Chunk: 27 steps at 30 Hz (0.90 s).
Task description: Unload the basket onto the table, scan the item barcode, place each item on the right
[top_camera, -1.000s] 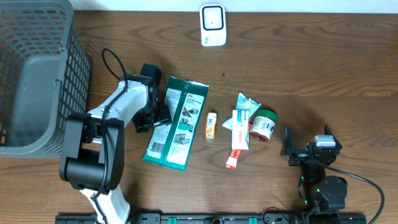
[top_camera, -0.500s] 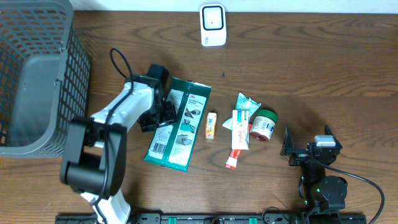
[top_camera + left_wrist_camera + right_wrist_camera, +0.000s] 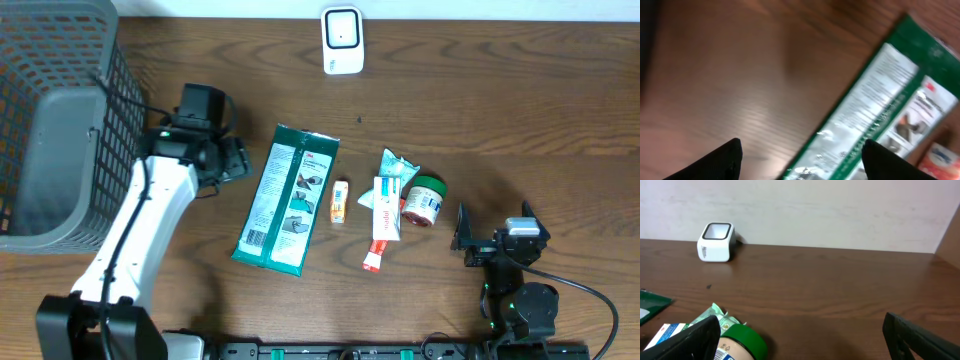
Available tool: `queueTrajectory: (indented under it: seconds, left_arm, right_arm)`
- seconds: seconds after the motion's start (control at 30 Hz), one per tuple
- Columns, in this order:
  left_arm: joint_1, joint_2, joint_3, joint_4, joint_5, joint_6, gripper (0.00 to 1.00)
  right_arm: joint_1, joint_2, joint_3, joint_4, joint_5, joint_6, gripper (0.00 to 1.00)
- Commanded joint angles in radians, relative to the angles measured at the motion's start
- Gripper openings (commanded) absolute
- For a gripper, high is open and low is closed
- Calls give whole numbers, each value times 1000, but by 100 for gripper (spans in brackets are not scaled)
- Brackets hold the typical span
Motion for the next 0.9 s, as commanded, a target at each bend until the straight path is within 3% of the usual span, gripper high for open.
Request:
queueTrajectory:
  seconds: [0.0, 0.37, 0.53, 0.73, 0.87]
  left_arm:
    - [79, -16, 0, -52, -48, -2, 78]
    - [222, -16, 0, -151, -59, 17, 78]
    - [259, -16, 0, -180, -182, 17, 78]
    - [312, -16, 0, -183, -175, -10, 78]
    - [308, -16, 0, -183, -86, 8, 78]
  right_arm:
    - [2, -2, -2, -4, 0, -5, 99]
    - [2, -2, -2, -4, -1, -5, 99]
    - [2, -2, -2, -4, -1, -5, 99]
    - [2, -2, -2, -4, 0, -5, 99]
    - [2, -2, -2, -4, -1, -5, 99]
